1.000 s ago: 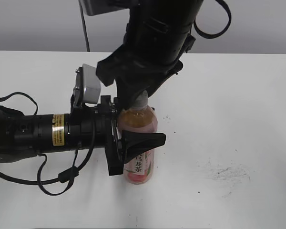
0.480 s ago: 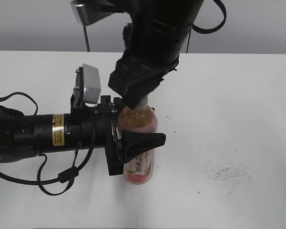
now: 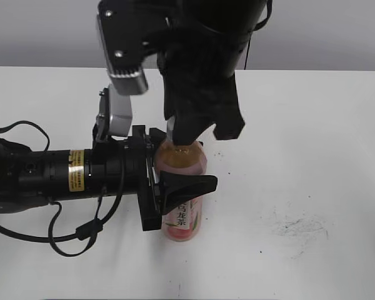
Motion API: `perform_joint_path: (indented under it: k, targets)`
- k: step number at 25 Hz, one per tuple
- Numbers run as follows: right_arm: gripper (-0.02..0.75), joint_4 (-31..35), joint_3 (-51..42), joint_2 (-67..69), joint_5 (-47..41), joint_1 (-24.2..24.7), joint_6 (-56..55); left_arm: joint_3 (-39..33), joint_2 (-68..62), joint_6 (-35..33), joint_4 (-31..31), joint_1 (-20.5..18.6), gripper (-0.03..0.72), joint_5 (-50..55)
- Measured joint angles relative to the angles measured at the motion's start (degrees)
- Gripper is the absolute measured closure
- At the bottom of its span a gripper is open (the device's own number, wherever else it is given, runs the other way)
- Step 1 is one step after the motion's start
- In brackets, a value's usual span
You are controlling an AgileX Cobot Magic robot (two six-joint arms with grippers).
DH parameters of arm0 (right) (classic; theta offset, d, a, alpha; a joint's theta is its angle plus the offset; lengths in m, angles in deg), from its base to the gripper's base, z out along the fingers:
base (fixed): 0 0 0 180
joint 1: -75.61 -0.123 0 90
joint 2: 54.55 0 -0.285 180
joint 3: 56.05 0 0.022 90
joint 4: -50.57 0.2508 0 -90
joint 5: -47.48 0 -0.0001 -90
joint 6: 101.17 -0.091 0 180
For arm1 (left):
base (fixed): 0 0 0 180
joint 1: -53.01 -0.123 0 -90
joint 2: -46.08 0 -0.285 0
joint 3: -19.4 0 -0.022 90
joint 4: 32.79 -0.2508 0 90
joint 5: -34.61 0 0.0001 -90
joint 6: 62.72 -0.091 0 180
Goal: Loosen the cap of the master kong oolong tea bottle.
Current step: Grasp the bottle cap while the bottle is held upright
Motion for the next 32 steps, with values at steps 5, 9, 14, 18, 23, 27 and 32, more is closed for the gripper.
perform_joint_path:
  k: [5, 9, 14, 18, 23, 27, 32]
  targets:
    - [0.464, 0.0, 0.0, 0.0, -0.1, 0.0, 28.7, 0.0, 0.0, -0.1, 0.0, 0.0, 0.243, 0.0]
    - [0.464, 0.1, 0.0, -0.1, -0.1, 0.0, 48.7, 0.0, 0.0, -0.1, -0.1, 0.0, 0.243, 0.0]
    - [0.464, 0.1, 0.0, -0.1, 0.0, 0.0, 64.8, 0.0, 0.0, -0.1, 0.0, 0.0, 0.243, 0.0]
    - [0.464, 0.1, 0.0, -0.1, 0.0, 0.0, 65.7, 0.0, 0.0, 0.0, 0.0, 0.0, 0.243, 0.0]
    - [0.439, 0.4, 0.0, -0.2, -0.1, 0.0, 45.3, 0.0, 0.0, 0.0, -0.2, 0.0, 0.243, -0.1]
    - [0.376, -0.7, 0.0, -0.2, 0.0, 0.0, 27.5, 0.0, 0.0, 0.1, -0.2, 0.0, 0.243, -0.1]
    - [0.337, -1.2, 0.6, -0.2, 0.0, 0.0, 2.8, 0.0, 0.0, 0.1, -0.2, 0.0, 0.243, -0.1]
